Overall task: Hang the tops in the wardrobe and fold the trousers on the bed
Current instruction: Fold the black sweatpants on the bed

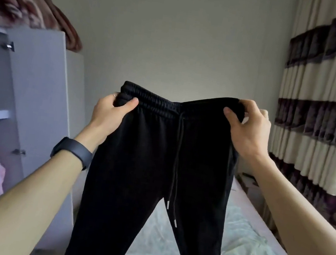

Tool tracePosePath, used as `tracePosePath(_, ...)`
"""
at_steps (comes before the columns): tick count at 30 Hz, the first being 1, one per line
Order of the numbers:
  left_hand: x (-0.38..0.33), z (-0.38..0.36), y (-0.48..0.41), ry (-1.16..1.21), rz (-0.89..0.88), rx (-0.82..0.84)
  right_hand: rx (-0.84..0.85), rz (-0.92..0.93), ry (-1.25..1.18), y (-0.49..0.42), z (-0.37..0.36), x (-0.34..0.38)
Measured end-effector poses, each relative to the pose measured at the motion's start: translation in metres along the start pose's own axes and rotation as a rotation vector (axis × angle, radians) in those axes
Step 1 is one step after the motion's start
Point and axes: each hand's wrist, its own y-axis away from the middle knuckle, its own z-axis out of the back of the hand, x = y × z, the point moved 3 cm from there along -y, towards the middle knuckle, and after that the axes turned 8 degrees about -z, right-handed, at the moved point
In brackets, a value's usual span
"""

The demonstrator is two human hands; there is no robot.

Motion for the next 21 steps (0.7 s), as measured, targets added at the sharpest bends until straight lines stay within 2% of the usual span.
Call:
tracePosePath(2,-0.022,0.011,0.01,-0.021,-0.024,-0.013,-0.001,-0.025,-0.03,0.005,0.012,0.01)
tracePosePath(6,-0.047,0.033,0.039,-0.183,0.0,0.094,0.243,-0.121,0.025,0.023,0.029,0.024)
tracePosePath(10,-0.047,0.06,0.078,-0.129,0.036,0.101,0.161,-0.115,-0.144,0.058,0.054,0.035)
tracePosePath(15,-0.032,0.089,0.13,-0.095,0.091,0.079,0.349,-0.156,-0.046,0.11,0.068,0.032)
tracePosePath(21,-0.006,0.096,0.194,-0.076,0.171,0.084,0.39,-0.208,-0.082,0.18,0.079,0.017)
